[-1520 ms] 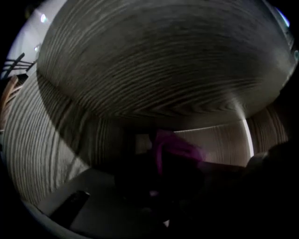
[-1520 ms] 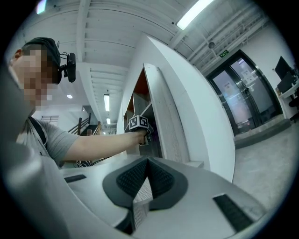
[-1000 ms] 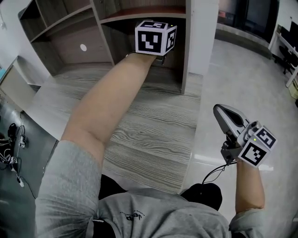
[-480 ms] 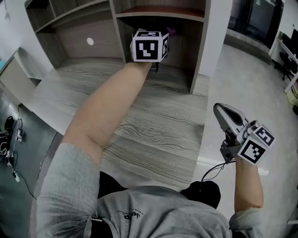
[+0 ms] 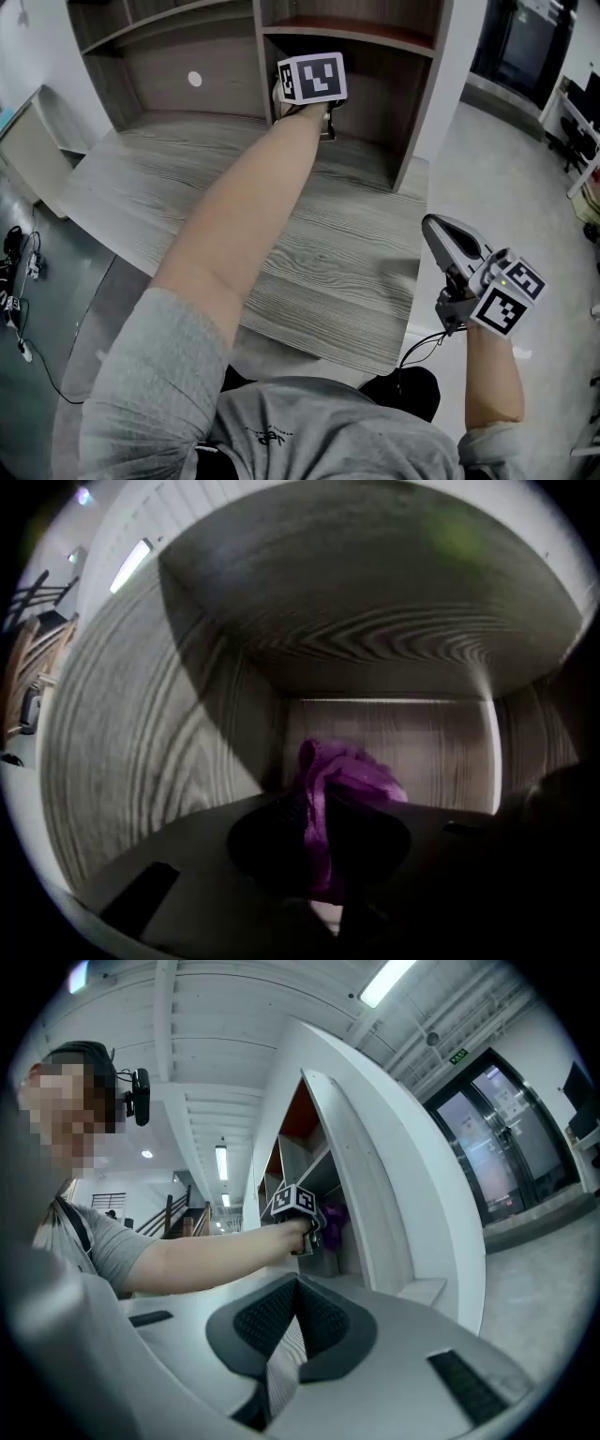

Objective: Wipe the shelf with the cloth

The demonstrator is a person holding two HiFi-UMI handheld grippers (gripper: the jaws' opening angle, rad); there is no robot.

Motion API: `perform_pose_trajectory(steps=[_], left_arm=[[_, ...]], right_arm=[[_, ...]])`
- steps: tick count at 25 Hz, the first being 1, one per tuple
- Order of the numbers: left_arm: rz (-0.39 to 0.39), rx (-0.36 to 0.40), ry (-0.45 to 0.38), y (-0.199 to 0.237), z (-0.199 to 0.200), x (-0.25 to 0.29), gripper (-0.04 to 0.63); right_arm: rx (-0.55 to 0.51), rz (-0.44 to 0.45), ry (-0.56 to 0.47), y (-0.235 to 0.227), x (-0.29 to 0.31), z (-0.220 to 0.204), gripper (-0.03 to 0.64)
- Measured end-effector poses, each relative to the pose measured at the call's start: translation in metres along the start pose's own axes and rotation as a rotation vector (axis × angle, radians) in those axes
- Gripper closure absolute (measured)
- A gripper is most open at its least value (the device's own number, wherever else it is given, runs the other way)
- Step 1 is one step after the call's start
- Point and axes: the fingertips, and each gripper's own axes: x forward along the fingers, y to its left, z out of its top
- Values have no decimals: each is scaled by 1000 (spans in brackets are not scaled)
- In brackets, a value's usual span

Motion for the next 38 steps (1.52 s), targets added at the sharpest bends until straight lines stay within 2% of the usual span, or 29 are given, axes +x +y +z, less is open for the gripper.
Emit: perform_pose_trajectory(steps=[4,7,10,17,19,21,24,28,31,34,38], left_arm=[[63,11,13,3,1,14,522],[46,6,-9,2,3,13,523],[-77,26,-50,-30,6,7,522],[-405,98,-73,-160,5,-16,520],[-469,119,-85,-174,4,-20,518],[-492,137,-90,-173,1,-22,518],[-453,143,-61,-151,-10,-25,518],[-241,110,12,-67,-39,-18,520],[-113,122,69,-18,-58,-17,520],[-64,139,137,-6,-74,-15,522],[-31,118,222,-4,-92,2,522]], right_arm=[[17,-11,2,-11,-11,-6,597],[18,-4,-6,-20,-20,-6,597],[14,11,-18,-25,-25,-3,597],[16,16,-34,-33,-34,-3,597],[15,9,-33,-36,-36,-4,597],[12,4,-29,-37,-36,-2,597],[7,-1,-25,-33,-33,0,597],[-25,1,-16,-19,-24,8,597],[-38,4,-8,-6,-18,9,597],[-39,4,2,2,-11,9,597],[-41,6,-2,8,-5,10,597]])
